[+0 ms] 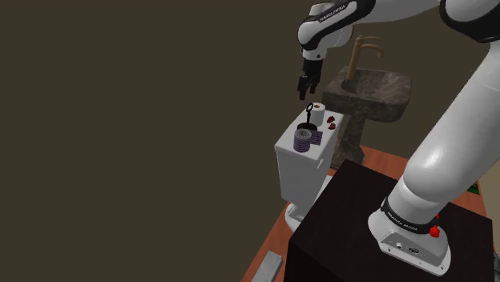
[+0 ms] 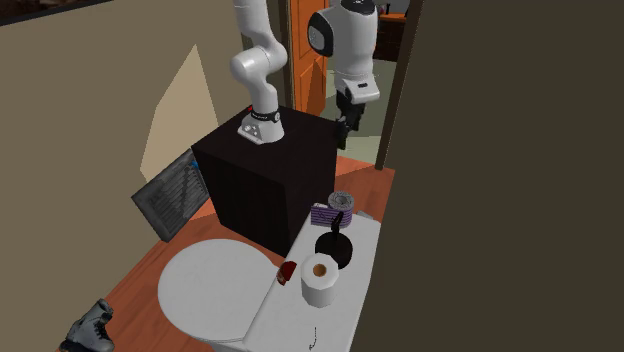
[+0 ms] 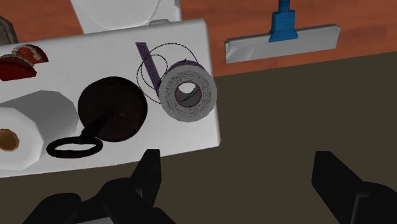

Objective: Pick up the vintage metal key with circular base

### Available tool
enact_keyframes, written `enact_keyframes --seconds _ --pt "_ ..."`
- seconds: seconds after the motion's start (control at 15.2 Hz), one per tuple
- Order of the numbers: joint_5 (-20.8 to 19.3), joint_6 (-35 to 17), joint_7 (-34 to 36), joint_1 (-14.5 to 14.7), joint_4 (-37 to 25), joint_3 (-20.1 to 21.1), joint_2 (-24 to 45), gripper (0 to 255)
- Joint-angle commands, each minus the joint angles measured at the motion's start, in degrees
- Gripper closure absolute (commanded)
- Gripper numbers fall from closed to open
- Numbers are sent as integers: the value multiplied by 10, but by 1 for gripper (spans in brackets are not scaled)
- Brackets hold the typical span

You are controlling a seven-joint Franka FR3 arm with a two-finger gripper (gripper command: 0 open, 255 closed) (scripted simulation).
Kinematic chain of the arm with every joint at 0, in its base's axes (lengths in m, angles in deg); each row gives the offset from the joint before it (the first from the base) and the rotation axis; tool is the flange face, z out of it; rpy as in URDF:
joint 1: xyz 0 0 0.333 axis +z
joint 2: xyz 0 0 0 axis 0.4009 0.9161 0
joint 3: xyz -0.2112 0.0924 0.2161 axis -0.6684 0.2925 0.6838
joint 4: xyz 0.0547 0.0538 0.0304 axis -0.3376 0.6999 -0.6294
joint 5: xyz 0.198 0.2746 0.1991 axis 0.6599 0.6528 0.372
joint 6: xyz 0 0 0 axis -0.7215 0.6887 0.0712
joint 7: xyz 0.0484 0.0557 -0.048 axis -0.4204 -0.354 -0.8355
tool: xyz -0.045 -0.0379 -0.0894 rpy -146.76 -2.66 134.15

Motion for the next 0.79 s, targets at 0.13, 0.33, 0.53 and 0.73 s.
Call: enact_keyframes --seconds 0.13,0.33,0.53,0.73 --pt "32 -10 -40 -21 -57 -22 82 0" --pt "59 -9 -65 -41 -109 -31 146 0" --pt "85 -2 -87 -64 -168 -35 211 0" --pt "110 10 -104 -92 -233 -36 277 0"
